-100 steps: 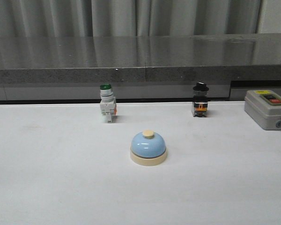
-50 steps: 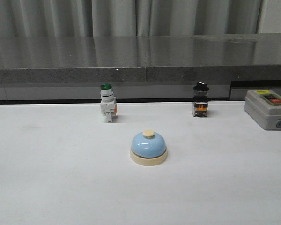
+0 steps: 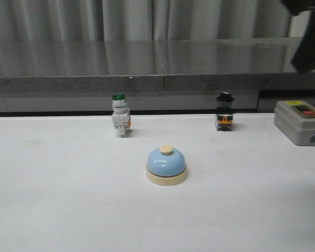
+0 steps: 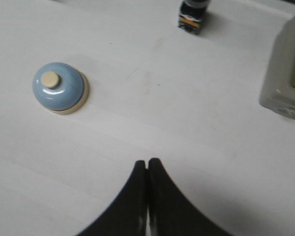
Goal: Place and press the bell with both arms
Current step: 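Move the closed right gripper over the bell and press its button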
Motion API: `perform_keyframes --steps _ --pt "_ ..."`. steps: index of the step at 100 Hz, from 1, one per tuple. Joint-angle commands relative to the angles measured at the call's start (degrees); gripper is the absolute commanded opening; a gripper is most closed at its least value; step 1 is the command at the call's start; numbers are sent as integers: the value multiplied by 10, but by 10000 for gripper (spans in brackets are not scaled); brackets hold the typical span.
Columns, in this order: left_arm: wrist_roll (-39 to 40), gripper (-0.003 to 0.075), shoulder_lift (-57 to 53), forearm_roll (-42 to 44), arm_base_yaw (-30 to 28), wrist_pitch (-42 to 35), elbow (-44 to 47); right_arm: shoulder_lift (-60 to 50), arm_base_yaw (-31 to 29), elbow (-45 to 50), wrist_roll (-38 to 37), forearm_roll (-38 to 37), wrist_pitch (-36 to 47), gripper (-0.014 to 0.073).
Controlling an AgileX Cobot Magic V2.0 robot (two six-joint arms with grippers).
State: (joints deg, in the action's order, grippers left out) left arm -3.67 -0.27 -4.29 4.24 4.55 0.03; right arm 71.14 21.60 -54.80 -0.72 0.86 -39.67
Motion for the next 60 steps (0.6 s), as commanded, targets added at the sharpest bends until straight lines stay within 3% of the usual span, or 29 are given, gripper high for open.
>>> perform_keyframes --steps 1,33,60 --pt "4 -20 -18 -5 0 -52 25 42 29 -59 7 3 12 -60" --pt "4 -20 -18 -5 0 -52 25 204 102 -220 7 20 -33 -60" --pt "4 -20 -18 -5 0 -52 25 323 123 -350 11 25 -130 -60"
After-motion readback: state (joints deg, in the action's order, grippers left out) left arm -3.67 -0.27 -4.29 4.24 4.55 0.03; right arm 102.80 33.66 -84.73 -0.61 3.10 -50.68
